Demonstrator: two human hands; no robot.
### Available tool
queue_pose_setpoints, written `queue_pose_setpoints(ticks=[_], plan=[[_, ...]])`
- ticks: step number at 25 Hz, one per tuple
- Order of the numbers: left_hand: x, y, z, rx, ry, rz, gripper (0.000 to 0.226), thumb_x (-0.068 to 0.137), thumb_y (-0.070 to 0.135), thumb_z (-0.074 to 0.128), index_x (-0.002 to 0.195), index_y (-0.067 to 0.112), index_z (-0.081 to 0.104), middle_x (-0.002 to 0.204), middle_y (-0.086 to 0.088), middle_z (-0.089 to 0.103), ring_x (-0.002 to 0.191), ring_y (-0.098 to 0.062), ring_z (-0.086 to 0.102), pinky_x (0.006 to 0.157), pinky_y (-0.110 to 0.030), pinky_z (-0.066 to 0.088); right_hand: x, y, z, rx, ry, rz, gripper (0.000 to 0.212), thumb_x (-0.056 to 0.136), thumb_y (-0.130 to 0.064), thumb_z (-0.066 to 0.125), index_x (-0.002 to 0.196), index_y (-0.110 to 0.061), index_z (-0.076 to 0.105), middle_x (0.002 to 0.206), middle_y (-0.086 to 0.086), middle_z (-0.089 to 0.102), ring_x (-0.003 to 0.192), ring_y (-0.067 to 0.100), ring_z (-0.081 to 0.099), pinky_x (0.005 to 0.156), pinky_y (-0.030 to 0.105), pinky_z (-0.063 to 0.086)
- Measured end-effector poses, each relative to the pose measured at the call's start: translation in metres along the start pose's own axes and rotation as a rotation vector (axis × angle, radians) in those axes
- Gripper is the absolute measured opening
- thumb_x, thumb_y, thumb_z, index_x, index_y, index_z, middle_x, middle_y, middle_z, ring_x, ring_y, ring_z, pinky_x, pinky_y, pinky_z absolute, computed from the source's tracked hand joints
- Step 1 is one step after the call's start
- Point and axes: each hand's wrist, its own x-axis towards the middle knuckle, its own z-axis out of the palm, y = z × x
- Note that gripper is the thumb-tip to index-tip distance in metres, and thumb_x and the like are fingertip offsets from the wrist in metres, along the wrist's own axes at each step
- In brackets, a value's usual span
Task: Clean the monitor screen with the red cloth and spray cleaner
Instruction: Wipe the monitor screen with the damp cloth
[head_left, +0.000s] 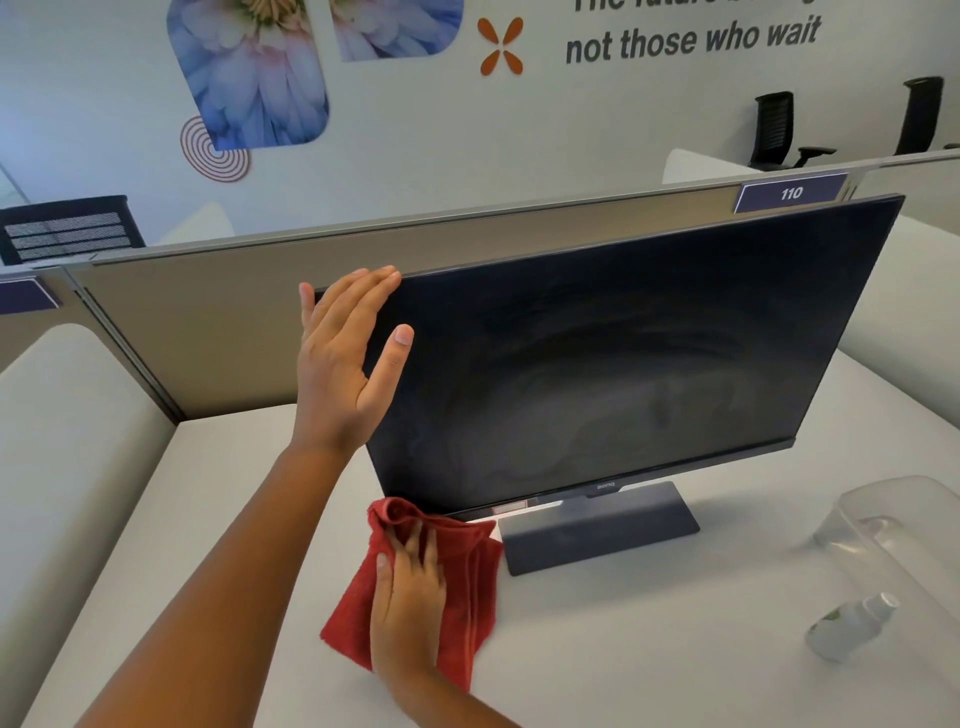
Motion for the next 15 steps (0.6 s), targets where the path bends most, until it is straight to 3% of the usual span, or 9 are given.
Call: queue_pose_setpoints(ticks=[1, 3, 5, 7, 10, 13, 15], plan=[[0.001, 0.002, -0.001, -0.001, -0.01, -0.011, 0.049, 0.092, 0.041, 0.033, 0.13, 0.015, 0.05, 0.137, -0.002, 0.051, 0.135, -0.016, 0.036, 0.119, -0.04, 0.001, -0.002, 0.0, 0.0, 0.05, -0.094, 0.033, 0.043, 0.101, -0.035, 0.032, 0.144, -0.029, 0.033, 0.153, -0.005, 0.031, 0.143, 0.018, 0.024, 0.116, 0.033, 0.016], [0.002, 0.005, -0.007, -0.009, -0.047, -0.028, 0.049, 0.092, 0.041, 0.034, 0.132, 0.018, 0.048, 0.14, -0.001, 0.048, 0.137, -0.012, 0.031, 0.119, -0.034, -0.003, -0.004, -0.003, -0.007, 0.171, -0.217, 0.1, 0.045, 0.102, -0.039, 0.025, 0.146, -0.03, 0.025, 0.155, -0.01, 0.025, 0.144, 0.013, 0.019, 0.117, 0.028, 0.009], [-0.001, 0.006, -0.014, -0.006, -0.107, -0.019, 0.05, 0.091, 0.043, 0.036, 0.135, 0.022, 0.043, 0.146, 0.004, 0.04, 0.14, -0.005, 0.02, 0.117, -0.025, -0.006, -0.004, -0.005, -0.02, 0.291, -0.266, 0.198, 0.048, 0.099, -0.046, 0.025, 0.145, -0.03, 0.028, 0.152, -0.013, 0.031, 0.14, 0.01, 0.027, 0.115, 0.025, 0.013], [-0.021, 0.005, -0.018, 0.006, -0.127, -0.028, 0.051, 0.091, 0.045, 0.037, 0.138, 0.026, 0.037, 0.151, 0.009, 0.029, 0.143, -0.004, 0.008, 0.116, -0.025, -0.003, -0.005, -0.006, -0.037, 0.466, -0.349, 0.319, 0.055, 0.094, -0.056, 0.024, 0.143, -0.033, 0.032, 0.147, -0.015, 0.039, 0.135, 0.01, 0.037, 0.116, 0.029, 0.02], [-0.087, 0.006, -0.017, -0.043, -0.134, -0.27, 0.055, 0.089, 0.047, 0.041, 0.14, 0.034, 0.028, 0.153, 0.015, 0.017, 0.144, -0.004, 0.002, 0.113, -0.034, 0.011, -0.012, 0.0, -0.065, 0.788, -0.461, 0.42, 0.048, 0.092, -0.06, 0.027, 0.135, -0.042, 0.039, 0.137, -0.015, 0.048, 0.125, 0.009, 0.047, 0.112, 0.037, 0.034], [-0.164, 0.016, -0.014, -0.165, -0.313, -0.588, 0.056, 0.082, 0.059, 0.05, 0.132, 0.045, 0.028, 0.147, 0.017, 0.03, 0.137, -0.004, 0.027, 0.11, -0.03, 0.025, -0.024, 0.016, -0.089, 1.031, -0.423, 0.419, 0.034, 0.096, -0.049, 0.039, 0.122, -0.038, 0.056, 0.122, -0.011, 0.065, 0.114, 0.009, 0.059, 0.104, 0.033, 0.043], [-0.199, 0.023, -0.014, -0.249, -0.463, -0.646, 0.058, 0.073, 0.064, 0.06, 0.124, 0.048, 0.038, 0.134, 0.017, 0.051, 0.122, 0.0, 0.047, 0.102, -0.025, 0.036, -0.031, 0.026, -0.102, 1.107, -0.39, 0.449, 0.031, 0.095, -0.044, 0.043, 0.116, -0.034, 0.062, 0.111, -0.003, 0.071, 0.107, 0.014, 0.065, 0.094, 0.031, 0.05]])
